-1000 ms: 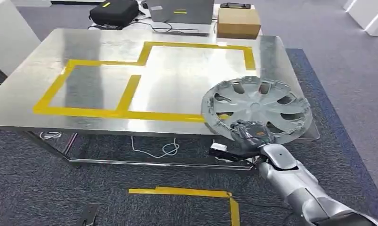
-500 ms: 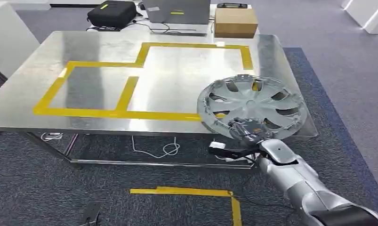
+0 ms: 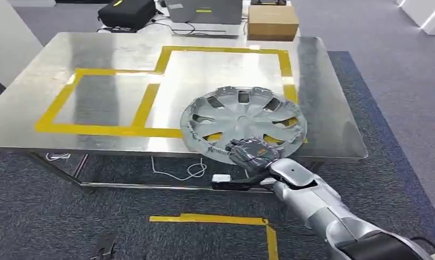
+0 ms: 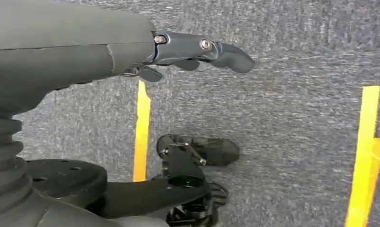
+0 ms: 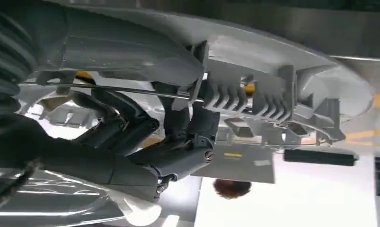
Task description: Take the parts from the cabinet and place them on the table.
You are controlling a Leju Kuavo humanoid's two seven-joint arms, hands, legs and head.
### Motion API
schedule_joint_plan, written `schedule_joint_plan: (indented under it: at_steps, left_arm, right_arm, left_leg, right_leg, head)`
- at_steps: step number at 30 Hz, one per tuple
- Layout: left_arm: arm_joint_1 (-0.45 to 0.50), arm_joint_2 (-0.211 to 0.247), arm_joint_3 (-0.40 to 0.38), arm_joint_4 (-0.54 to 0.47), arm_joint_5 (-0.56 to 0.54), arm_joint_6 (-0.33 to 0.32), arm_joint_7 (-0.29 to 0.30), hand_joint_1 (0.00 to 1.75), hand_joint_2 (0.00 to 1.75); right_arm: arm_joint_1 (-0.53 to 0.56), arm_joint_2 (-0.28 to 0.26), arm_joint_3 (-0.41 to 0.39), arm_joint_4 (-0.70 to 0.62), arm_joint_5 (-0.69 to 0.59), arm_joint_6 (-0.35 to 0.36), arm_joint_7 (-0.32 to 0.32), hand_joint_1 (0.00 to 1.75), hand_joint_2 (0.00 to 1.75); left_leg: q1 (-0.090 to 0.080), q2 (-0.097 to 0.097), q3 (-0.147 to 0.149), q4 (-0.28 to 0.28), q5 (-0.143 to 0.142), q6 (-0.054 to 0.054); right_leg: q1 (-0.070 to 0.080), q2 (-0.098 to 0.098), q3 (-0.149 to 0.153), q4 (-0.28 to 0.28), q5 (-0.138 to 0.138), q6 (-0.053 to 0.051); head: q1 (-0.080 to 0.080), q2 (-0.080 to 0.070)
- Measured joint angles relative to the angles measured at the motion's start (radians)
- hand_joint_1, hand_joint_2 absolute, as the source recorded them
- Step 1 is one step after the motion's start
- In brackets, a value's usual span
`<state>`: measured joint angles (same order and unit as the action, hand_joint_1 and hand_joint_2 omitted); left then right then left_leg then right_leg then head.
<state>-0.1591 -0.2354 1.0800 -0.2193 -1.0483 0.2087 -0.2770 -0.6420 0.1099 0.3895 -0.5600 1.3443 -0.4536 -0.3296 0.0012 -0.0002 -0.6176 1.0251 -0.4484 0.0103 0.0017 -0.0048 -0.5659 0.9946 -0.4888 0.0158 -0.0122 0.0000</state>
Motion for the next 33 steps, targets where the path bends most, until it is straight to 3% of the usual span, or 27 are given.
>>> schedule_joint_plan:
  at_steps: [2,3,5,6,7,9,10,11,12,13,15,17,18,20,21,22,23,24,26,27,28,31,33]
  left_arm:
    - [0.000,-0.003,0.000,0.000,0.001,0.000,-0.002,0.00,1.75]
    - [-0.004,-0.003,0.000,0.000,0.001,0.000,-0.003,0.00,1.75]
    - [-0.004,-0.004,0.000,0.000,0.002,0.000,-0.005,0.00,1.75]
    - [-0.004,-0.004,0.000,0.000,0.003,0.000,-0.006,0.00,1.75]
    - [-0.003,-0.003,0.000,0.000,0.005,0.000,-0.006,0.00,1.75]
    - [-0.002,-0.003,0.001,0.000,0.009,0.001,-0.009,0.00,1.75]
    - [-0.002,-0.004,0.001,0.000,0.011,0.000,-0.011,0.00,1.75]
    - [-0.002,-0.004,0.001,0.000,0.011,0.000,-0.015,0.00,1.75]
    - [-0.003,-0.003,0.001,0.000,0.014,0.001,-0.018,0.00,1.75]
    - [-0.003,-0.003,0.001,0.000,0.014,0.005,-0.018,0.00,1.75]
    - [0.000,-0.003,0.002,0.000,0.010,0.015,-0.018,0.00,1.75]
    - [0.000,-0.002,0.001,0.000,0.007,0.018,-0.013,0.00,1.75]
    - [-0.001,-0.002,0.001,0.000,0.005,0.017,-0.012,0.00,1.75]
    - [-0.002,-0.002,0.001,0.000,0.005,0.017,-0.009,0.00,1.75]
    - [0.000,-0.001,0.001,0.000,0.003,0.017,-0.009,0.00,1.75]
    - [0.003,-0.001,0.001,0.000,0.002,0.017,-0.009,0.00,1.75]
    - [0.004,0.000,0.001,0.000,0.002,0.017,-0.009,0.00,1.75]
    - [0.003,0.001,0.001,0.000,0.002,0.017,-0.009,0.00,1.75]
    - [0.002,0.002,0.001,0.000,0.002,0.017,-0.009,0.00,1.75]
    - [0.001,0.004,0.001,0.000,0.002,0.017,-0.009,0.00,1.75]
    - [0.000,0.003,0.000,0.000,0.001,0.018,-0.009,0.00,1.75]
    - [0.004,0.005,0.000,0.000,-0.001,0.018,-0.005,0.00,1.75]
    - [0.001,0.004,0.000,0.000,-0.001,0.018,-0.005,0.00,1.75]
  right_arm:
    - [0.002,0.000,0.016,-0.023,-0.008,-0.001,-0.001,1.75,1.75]
    - [-0.001,0.000,0.022,-0.031,-0.011,-0.001,-0.001,1.75,1.75]
    - [0.002,-0.001,0.039,-0.045,-0.013,0.001,0.001,1.75,1.75]
    - [0.006,-0.001,0.045,-0.048,-0.012,0.002,0.003,1.75,1.75]
    - [0.012,-0.002,0.051,-0.051,-0.012,0.002,0.005,1.75,1.75]
    - [0.014,-0.003,0.062,-0.059,-0.012,0.004,0.015,1.75,1.75]
    - [0.013,-0.003,0.065,-0.063,-0.012,0.004,0.019,1.75,1.75]
    - [0.013,-0.004,0.067,-0.069,-0.013,0.003,0.021,1.75,1.75]
    - [0.011,-0.005,0.071,-0.069,-0.014,0.003,0.021,1.75,1.75]
    - [0.011,-0.005,0.074,-0.071,-0.014,0.003,0.021,1.75,1.75]
    - [0.014,-0.007,0.079,-0.072,-0.014,0.003,0.021,1.75,1.75]
    - [0.014,-0.008,0.083,-0.075,-0.014,0.002,0.021,1.75,1.75]
    - [0.012,-0.008,0.084,-0.076,-0.014,0.002,0.022,1.75,1.75]
    - [0.013,-0.008,0.088,-0.076,-0.014,0.002,0.027,1.75,1.75]
    - [0.014,-0.008,0.088,-0.076,-0.014,0.002,0.031,1.75,1.75]
    - [0.015,-0.008,0.090,-0.076,-0.014,0.002,0.034,1.75,1.75]
    - [0.016,-0.008,0.091,-0.076,-0.014,0.002,0.035,1.75,1.75]
    - [0.016,-0.008,0.092,-0.076,-0.014,0.002,0.035,1.75,1.75]
    - [0.015,-0.008,0.092,-0.076,-0.016,0.002,0.035,1.75,1.75]
    - [0.014,-0.008,0.092,-0.076,-0.018,0.002,0.035,1.75,1.75]
    - [0.013,-0.008,0.092,-0.076,-0.018,0.002,0.035,1.75,1.75]
    - [0.014,-0.009,0.093,-0.075,-0.018,0.003,0.035,1.75,1.75]
    - [0.009,-0.010,0.094,-0.076,-0.017,0.003,0.035,1.75,1.75]
  left_leg:
    - [0.009,0.000,0.010,-0.013,0.004,0.011]
    - [0.010,0.001,0.010,-0.013,0.002,0.017]
    - [0.009,0.001,0.011,-0.013,-0.001,0.022]
    - [0.009,0.001,0.011,-0.012,-0.002,0.024]
    - [0.010,0.000,0.012,-0.012,-0.003,0.025]
    - [0.010,-0.005,0.016,-0.011,-0.007,0.022]
    - [0.010,-0.007,0.022,-0.010,-0.012,0.019]
    - [0.010,-0.008,0.026,-0.008,-0.016,0.013]
    - [0.002,-0.009,0.021,-0.004,-0.020,0.006]
    - [0.003,-0.009,0.016,-0.001,-0.018,0.003]
    - [0.005,-0.007,0.018,-0.005,-0.016,-0.006]
    - [0.007,-0.006,0.016,0.008,-0.033,-0.018]
    - [0.007,-0.005,-0.002,0.050,-0.060,-0.022]
    - [0.008,-0.005,-0.076,0.209,-0.131,-0.027]
    - [0.008,-0.005,-0.112,0.281,-0.152,-0.028]
    - [0.008,-0.005,-0.132,0.315,-0.151,-0.027]
    - [0.008,-0.005,-0.126,0.298,-0.125,-0.024]
    - [0.008,-0.005,-0.101,0.238,-0.079,-0.018]
    - [0.003,-0.005,-0.017,0.053,0.016,-0.001]
    - [-0.001,-0.003,-0.001,0.035,-0.007,0.006]
    - [-0.003,-0.004,0.012,0.000,-0.012,0.008]
    - [-0.002,-0.005,0.019,-0.012,-0.016,0.017]
    - [0.006,-0.005,0.038,-0.020,-0.016,0.025]
  right_leg:
    - [0.000,0.003,-0.015,0.018,-0.021,0.013]
    - [-0.002,0.003,-0.040,0.070,-0.052,0.017]
    - [-0.006,0.003,-0.129,0.244,-0.120,0.024]
    - [-0.006,0.003,-0.167,0.308,-0.135,0.026]
    - [-0.007,0.003,-0.186,0.329,-0.126,0.027]
    - [-0.010,0.003,-0.156,0.242,-0.050,0.026]
    - [-0.012,0.003,-0.109,0.139,0.008,0.024]
    - [-0.013,0.002,-0.072,0.053,0.046,0.023]
    - [-0.009,0.003,-0.045,0.031,0.029,0.021]
    - [-0.009,0.005,-0.043,0.016,0.021,0.011]
    - [-0.006,0.010,-0.048,0.022,0.020,0.002]
    - [-0.013,0.009,-0.039,0.014,0.023,-0.009]
    - [-0.013,0.008,-0.038,0.014,0.020,-0.016]
    - [-0.010,0.007,-0.036,0.014,0.015,-0.023]
    - [-0.008,0.007,-0.035,0.014,0.013,-0.026]
    - [-0.006,0.007,-0.032,0.015,0.011,-0.028]
    - [-0.005,0.009,-0.028,0.015,0.009,-0.028]
    - [-0.002,0.010,-0.022,0.015,0.006,-0.028]
    - [0.000,0.010,-0.007,0.014,-0.002,-0.024]
    - [0.005,0.009,-0.006,0.012,-0.004,-0.021]
    - [0.005,0.011,-0.010,0.015,-0.006,-0.016]
    - [0.005,0.010,-0.006,0.017,0.007,0.004]
    - [0.003,0.010,-0.033,0.056,-0.017,0.012]
  head:
    - [0.002,0.000]
    - [0.009,0.000]
    - [0.010,0.000]
    - [0.012,0.000]
    - [0.011,0.000]
    - [0.011,0.000]
    - [0.011,0.000]
    - [0.012,0.000]
    - [0.011,0.000]
    - [0.011,0.000]
    - [0.011,0.000]
    - [0.010,0.000]
    - [0.003,0.000]
    - [0.003,0.000]
    - [0.003,0.000]
    - [0.003,0.000]
    - [0.003,0.000]
    - [0.002,0.000]
    - [0.003,0.000]
    - [0.005,0.000]
    - [0.003,0.000]
    - [0.006,0.000]
    - [0.009,0.000]
